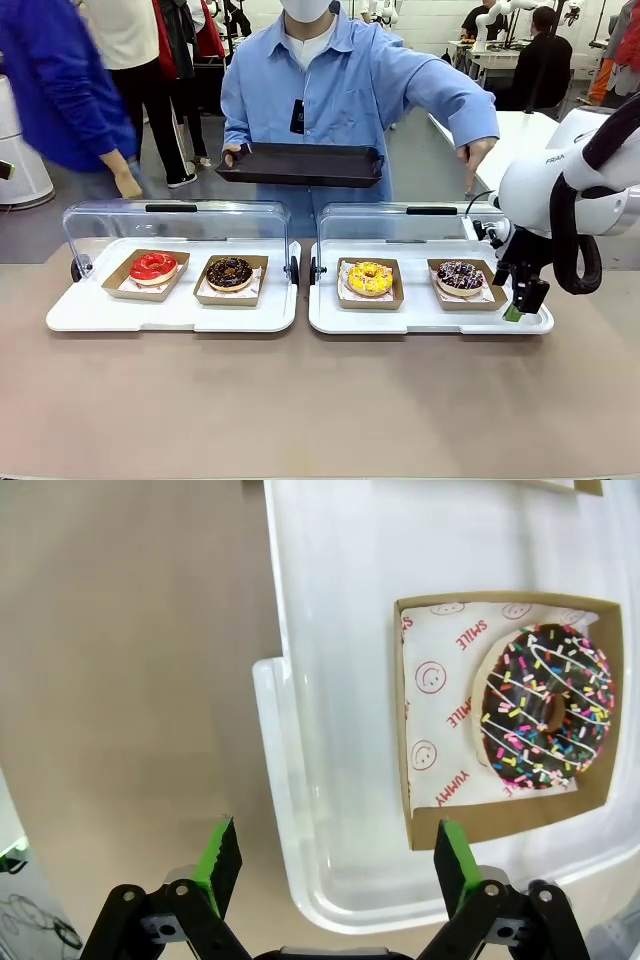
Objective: Provide the desired donut to the person.
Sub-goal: Pick up and lift the Paper togo box containing the Donut pointed at by the person.
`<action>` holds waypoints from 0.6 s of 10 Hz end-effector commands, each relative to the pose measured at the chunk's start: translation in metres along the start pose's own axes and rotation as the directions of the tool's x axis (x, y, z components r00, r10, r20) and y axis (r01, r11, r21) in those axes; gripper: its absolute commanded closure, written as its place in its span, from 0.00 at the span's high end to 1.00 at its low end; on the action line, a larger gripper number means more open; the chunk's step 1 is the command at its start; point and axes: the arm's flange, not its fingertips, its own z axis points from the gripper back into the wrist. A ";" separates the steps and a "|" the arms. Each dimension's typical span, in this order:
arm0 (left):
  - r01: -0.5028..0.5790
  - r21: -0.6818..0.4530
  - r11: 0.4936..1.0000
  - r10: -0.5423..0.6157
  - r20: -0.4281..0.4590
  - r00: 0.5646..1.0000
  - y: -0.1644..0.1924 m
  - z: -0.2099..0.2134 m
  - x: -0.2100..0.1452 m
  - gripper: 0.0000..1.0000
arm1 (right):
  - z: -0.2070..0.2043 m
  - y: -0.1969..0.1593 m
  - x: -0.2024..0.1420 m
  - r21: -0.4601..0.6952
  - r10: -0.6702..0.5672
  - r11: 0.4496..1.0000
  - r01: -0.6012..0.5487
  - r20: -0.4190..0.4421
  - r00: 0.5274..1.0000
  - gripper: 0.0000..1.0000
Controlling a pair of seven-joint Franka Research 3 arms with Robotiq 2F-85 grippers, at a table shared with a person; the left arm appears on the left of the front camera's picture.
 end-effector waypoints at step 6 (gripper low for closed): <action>0.017 0.005 1.000 -0.017 0.025 1.000 0.001 0.001 0.001 1.00 | -0.025 -0.030 -0.009 0.020 -0.029 0.999 0.029 0.039 0.999 1.00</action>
